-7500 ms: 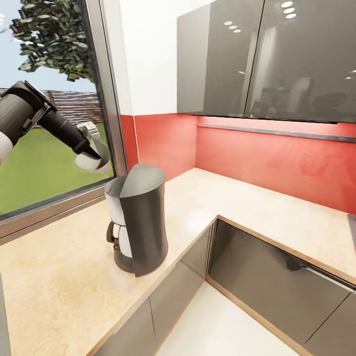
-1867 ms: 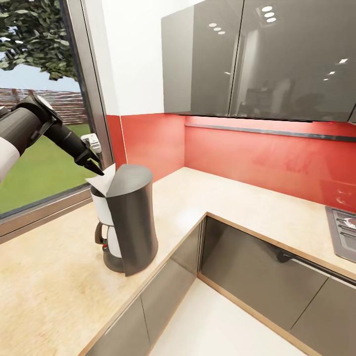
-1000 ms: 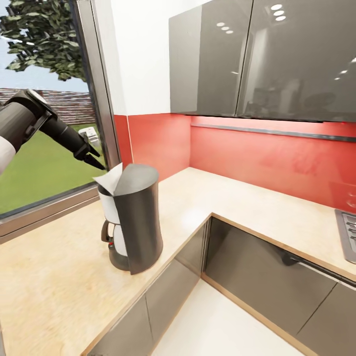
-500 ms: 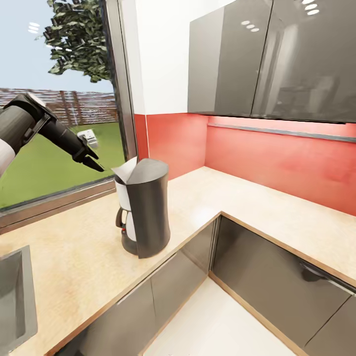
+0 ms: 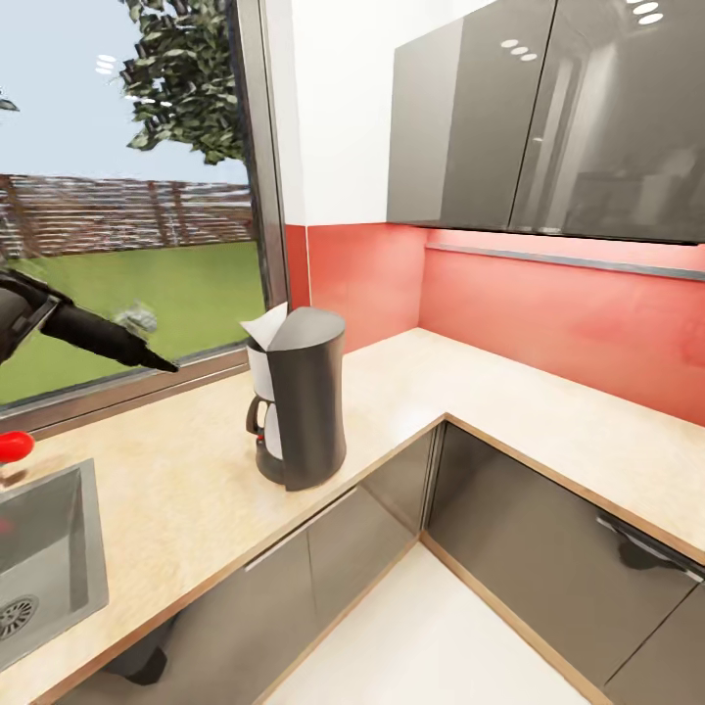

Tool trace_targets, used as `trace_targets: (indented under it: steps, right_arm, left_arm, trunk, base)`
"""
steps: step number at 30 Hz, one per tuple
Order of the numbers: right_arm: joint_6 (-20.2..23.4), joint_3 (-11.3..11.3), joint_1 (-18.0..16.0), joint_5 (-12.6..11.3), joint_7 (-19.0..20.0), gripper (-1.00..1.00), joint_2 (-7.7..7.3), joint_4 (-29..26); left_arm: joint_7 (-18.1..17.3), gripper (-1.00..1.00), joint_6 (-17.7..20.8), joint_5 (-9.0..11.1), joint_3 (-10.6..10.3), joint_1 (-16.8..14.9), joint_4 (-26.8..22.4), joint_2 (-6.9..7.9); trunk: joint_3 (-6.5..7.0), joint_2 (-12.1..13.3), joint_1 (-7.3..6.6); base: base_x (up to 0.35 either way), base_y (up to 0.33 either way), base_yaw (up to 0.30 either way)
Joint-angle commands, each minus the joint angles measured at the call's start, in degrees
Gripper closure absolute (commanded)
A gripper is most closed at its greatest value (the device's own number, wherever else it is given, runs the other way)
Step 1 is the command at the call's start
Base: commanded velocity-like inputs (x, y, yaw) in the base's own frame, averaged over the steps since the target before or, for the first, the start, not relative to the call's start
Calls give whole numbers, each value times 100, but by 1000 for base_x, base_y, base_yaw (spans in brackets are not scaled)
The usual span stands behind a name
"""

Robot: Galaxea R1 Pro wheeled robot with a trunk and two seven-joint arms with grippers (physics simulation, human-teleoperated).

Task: Set up a coffee station on the kitchen countertop: keep the coffee maker on the countertop, move the bottle of coffee from the kitchen shelf to the counter next to the coffee maker, place a paper coffee filter on top of the coffee maker, put the saucer next to the coffee maker with the coffee cup on the saucer, and place the electric kettle next to the coffee maker.

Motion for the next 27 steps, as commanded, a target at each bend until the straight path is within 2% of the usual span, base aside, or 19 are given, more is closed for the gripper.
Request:
trace_targets:
  steps: [1, 2, 4, 5, 6, 7, 8, 11, 12, 15, 18, 23, 27]
  right_arm:
    - [-52, -4, -3, 1, 3, -100, 0, -1]
    - [-75, -4, -3, 1, 3, -100, 0, -1]
    - [-163, -4, -3, 1, 3, -100, 0, -1]
    - [-228, -4, -3, 1, 3, -100, 0, -1]
    - [-235, -4, -3, 1, 3, -100, 0, -1]
    - [-247, -4, -3, 1, 3, -100, 0, -1]
    - [-252, -4, -3, 1, 3, -100, 0, -1]
    - [-268, -4, -3, 1, 3, -100, 0, -5]
    - [-271, -4, -3, -1, 3, -100, 0, -7]
    - [-275, -4, -3, -6, 3, -100, 10, -99]
    - [-278, 3, -3, -8, 3, -100, 30, -185]
    - [-279, 4, -3, -8, 3, -100, 39, -206]
    - [-272, -3, -3, -8, 3, -100, 35, -203]
  left_arm:
    - [239, -100, -89, 334, 72, 153, 111, 45]
    - [372, -100, -202, 522, 76, 242, 150, 65]
    - [935, -100, -853, 1212, 86, 665, 242, 113]
    - [1694, -100, -1631, 1914, 91, 1230, 285, 131]
    - [1841, -100, -1751, 2042, 91, 1339, 287, 133]
    - [2110, -100, -1954, 2286, 92, 1555, 289, 135]
    - [2226, -100, -2043, 2404, 92, 1662, 289, 135]
    - [2739, -100, -2652, 3058, 96, 2256, 276, 139]
    - [2795, -100, -2777, 3150, 99, 2339, 277, 140]
    - [2977, -100, -3467, 3597, 126, 2769, 291, 145]
    - [3031, -100, -3776, 3902, 135, 3123, 303, 210]
    - [3047, -100, -3848, 3992, 137, 3345, 319, 263]
    - [3093, -100, -3883, 4010, 137, 3477, 315, 278]
  trunk:
    - [-11, -13, 3]
    - [-11, -13, 3]
    - [-11, -13, 3]
    - [-11, -13, 3]
    - [-11, -13, 3]
    - [-11, -13, 3]
    - [-11, -13, 3]
    - [-11, -13, 3]
    - [-11, -13, 3]
    - [-11, -13, 3]
    - [-11, -13, 3]
    - [-11, -13, 3]
    - [-11, -13, 3]
  base:
    - [-2, -1, 1]
    - [-2, -1, 1]
    - [-1, 0, 0]
    - [0, 0, 0]
    - [0, 0, 0]
    - [0, 0, 0]
    - [0, 0, 0]
    - [0, 0, 0]
    - [0, 0, 0]
    - [0, 0, 0]
    - [0, 0, 0]
    - [0, 0, 0]
    - [-216, 0, 2]
